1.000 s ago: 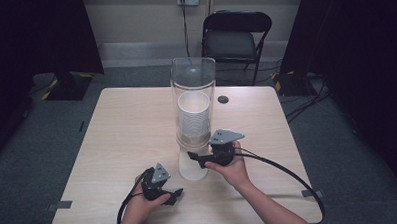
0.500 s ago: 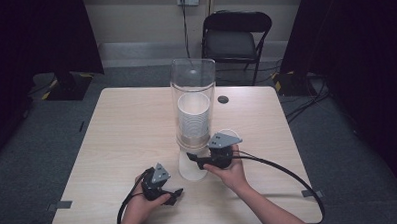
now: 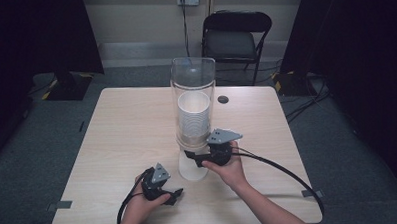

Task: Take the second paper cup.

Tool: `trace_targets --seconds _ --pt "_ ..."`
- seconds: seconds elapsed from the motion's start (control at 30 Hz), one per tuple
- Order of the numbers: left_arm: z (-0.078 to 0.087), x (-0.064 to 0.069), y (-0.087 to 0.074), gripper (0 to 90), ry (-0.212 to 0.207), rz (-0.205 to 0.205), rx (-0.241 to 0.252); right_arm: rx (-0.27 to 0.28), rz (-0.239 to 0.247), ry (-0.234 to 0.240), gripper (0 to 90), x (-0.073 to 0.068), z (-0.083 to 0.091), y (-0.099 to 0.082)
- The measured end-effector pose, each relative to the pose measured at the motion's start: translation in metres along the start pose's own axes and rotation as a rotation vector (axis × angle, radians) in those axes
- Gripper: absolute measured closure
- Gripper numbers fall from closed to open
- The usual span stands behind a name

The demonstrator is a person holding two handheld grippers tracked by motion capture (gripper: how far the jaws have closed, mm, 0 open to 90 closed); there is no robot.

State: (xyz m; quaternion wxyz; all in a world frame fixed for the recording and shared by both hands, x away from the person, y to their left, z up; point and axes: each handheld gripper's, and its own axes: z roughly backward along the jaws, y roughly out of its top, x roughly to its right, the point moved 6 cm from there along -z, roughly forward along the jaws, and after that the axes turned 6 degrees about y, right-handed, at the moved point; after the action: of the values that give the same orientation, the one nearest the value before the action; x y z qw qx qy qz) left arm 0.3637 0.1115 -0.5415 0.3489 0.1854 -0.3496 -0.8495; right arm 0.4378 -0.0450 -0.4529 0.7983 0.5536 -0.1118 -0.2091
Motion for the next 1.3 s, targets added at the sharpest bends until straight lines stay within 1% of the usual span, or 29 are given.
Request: trace_targets --seconds 0.03,0.07,0.1,0.13,0.2,0.3,0.4,0.47,0.63,0.67,0.7,0.87,0.9,0.93,0.97,1.0,1.03,1.07,1.1,1.13,1.17,1.2,1.23,1.27,1.3 --pt "0.0 0.0 0.0 13.1 -0.001 0.0 0.0 -0.012 -0.014 0.005 34.2 0.0 -0.001 -0.002" --pt "0.0 0.0 0.0 13.1 0.0 -0.001 -0.002 -0.012 -0.014 0.005 34.2 0.0 -0.001 -0.002" --pt "0.0 0.0 0.0 13.1 -0.003 0.001 0.003 -0.007 0.003 0.002 35.5 0.0 -0.002 -0.006" --pt "0.0 0.0 0.0 13.1 -0.003 0.001 0.003 -0.018 0.021 -0.004 35.7 0.0 -0.001 -0.007" --pt "0.0 0.0 0.0 13.0 -0.001 -0.002 -0.001 -0.004 0.02 -0.003 36.0 0.0 -0.002 -0.008" --pt "0.0 0.0 0.0 13.0 -0.001 -0.001 -0.001 -0.006 0.031 -0.007 36.4 -0.001 -0.002 -0.009" --pt "0.0 0.0 0.0 13.0 0.0 -0.001 -0.001 -0.012 0.032 -0.009 36.8 -0.001 -0.001 -0.008" --pt "0.0 0.0 0.0 13.0 0.0 0.0 0.0 -0.027 0.041 -0.009 36.9 -0.001 -0.001 -0.008" --pt "0.0 0.0 0.0 13.0 0.0 -0.001 0.0 -0.021 0.041 -0.011 37.2 -0.001 -0.001 -0.009" --pt "0.0 0.0 0.0 12.9 0.0 -0.001 0.0 -0.021 0.048 -0.01 37.2 -0.002 -0.002 -0.009" --pt "0.0 0.0 0.0 12.9 0.0 -0.001 0.001 -0.016 0.035 -0.01 37.3 -0.001 -0.002 -0.01" --pt "0.0 0.0 0.0 12.9 -0.001 -0.001 0.0 -0.027 0.048 -0.011 37.4 -0.001 -0.002 -0.01" --pt "0.0 0.0 0.0 12.9 -0.001 -0.001 0.0 -0.035 0.058 -0.014 38.7 -0.001 -0.002 -0.011" --pt "0.0 0.0 0.0 12.9 -0.001 -0.001 0.001 -0.035 0.058 -0.014 38.7 -0.001 -0.002 -0.011" --pt "0.0 0.0 0.0 12.7 0.0 -0.005 0.001 -0.24 0.076 -0.01 38.1 0.0 -0.01 -0.053" --pt "-0.001 0.0 0.001 12.7 -0.004 0.002 0.016 -0.24 0.076 -0.01 38.1 0.0 -0.01 -0.053" --pt "0.0 0.0 0.0 12.6 -0.001 -0.007 -0.001 -0.199 0.042 -0.018 38.0 -0.001 -0.011 -0.072" --pt "-0.001 0.001 0.0 12.5 -0.008 0.007 0.015 -0.143 -0.051 -0.013 37.7 -0.001 -0.007 -0.076" --pt "-0.001 0.001 0.0 11.2 -0.009 0.002 0.012 -0.109 -0.039 -0.007 36.8 -0.004 -0.004 -0.063" --pt "-0.001 0.0 0.0 11.2 -0.009 -0.007 0.006 -0.129 -0.03 -0.017 36.5 -0.002 -0.001 -0.057" --pt "-0.001 0.0 0.0 11.2 -0.009 -0.007 0.006 -0.148 -0.022 -0.013 36.3 -0.001 0.0 -0.055" --pt "0.0 -0.001 0.0 11.2 -0.004 -0.024 -0.002 -0.148 -0.022 -0.013 36.3 -0.001 0.0 -0.055" --pt "-0.001 0.0 0.0 11.1 -0.004 -0.02 -0.001 -0.159 -0.02 -0.011 35.9 0.001 0.006 -0.055" --pt "-0.001 0.0 0.0 11.0 -0.004 -0.012 -0.001 -0.165 -0.024 -0.001 35.6 0.0 0.008 -0.056" --pt "-0.001 0.0 0.0 10.9 -0.004 -0.012 -0.001 -0.165 -0.024 -0.001 35.6 0.0 0.008 -0.056"
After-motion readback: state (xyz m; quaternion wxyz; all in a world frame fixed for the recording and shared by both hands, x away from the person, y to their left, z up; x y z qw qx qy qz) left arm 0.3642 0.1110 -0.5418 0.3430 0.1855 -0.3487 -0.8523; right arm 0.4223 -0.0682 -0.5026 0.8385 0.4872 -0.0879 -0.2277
